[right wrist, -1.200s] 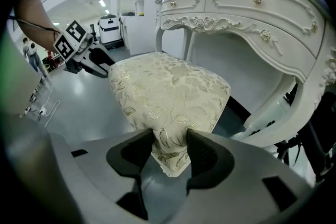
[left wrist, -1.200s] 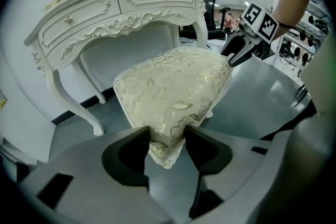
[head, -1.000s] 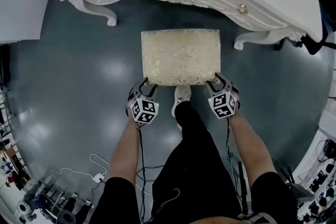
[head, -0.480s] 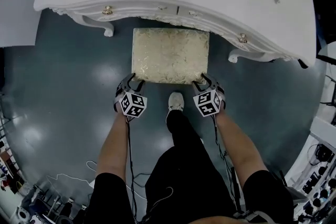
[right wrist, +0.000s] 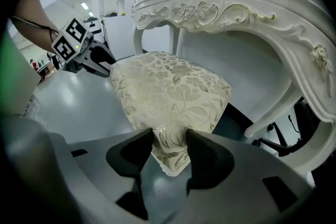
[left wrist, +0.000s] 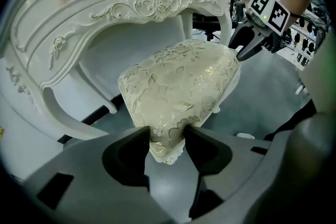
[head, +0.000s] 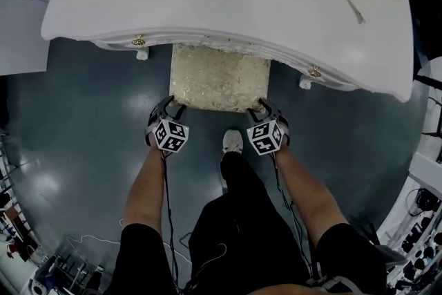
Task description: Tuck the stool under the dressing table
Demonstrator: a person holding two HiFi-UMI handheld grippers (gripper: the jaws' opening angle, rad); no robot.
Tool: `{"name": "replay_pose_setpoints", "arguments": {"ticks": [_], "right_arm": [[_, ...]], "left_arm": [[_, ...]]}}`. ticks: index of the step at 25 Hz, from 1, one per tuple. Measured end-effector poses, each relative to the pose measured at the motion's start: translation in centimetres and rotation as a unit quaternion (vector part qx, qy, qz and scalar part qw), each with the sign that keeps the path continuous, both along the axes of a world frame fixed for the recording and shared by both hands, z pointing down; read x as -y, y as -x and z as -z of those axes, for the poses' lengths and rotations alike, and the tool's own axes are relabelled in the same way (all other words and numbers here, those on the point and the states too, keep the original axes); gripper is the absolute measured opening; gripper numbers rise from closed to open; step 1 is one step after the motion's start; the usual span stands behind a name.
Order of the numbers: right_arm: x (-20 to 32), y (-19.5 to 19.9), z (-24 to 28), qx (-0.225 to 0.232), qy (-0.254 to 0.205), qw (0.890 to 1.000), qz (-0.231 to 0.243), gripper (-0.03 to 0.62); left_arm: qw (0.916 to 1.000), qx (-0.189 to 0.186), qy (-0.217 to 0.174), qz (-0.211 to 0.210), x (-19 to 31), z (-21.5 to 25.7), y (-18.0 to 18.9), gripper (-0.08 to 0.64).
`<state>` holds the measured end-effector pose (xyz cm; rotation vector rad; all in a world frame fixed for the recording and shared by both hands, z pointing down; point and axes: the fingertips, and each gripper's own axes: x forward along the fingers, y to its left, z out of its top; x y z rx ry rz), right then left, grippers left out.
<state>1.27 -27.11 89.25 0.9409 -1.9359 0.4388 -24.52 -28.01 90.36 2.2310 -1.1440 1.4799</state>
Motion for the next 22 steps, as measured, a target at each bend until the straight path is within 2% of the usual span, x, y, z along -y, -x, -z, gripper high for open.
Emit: {"name": "replay_pose_setpoints", "arguments": {"ticks": [9,16,22], "right_arm": [[5.3,0.6,0.0,0.001,-0.005,1.000,-0.009,0.229],[9.9,0.2,0.0,-0.013,-0.013,1.000,-0.005,0.230],[12.0,0.3,0.0,-0.017,-0.012,1.000,-0.004,0.230]], "left_arm": [[0.9998,0.015,-0.013,0.004,6.1,0.1,0.5,0.212],[0.9995,-0.001,-0.024,0.020,9.5,0.1,0.1,0.204],[0.9995,-0.006,-0.026,0.017,11.5,0.1,0.2,0.205]]}}
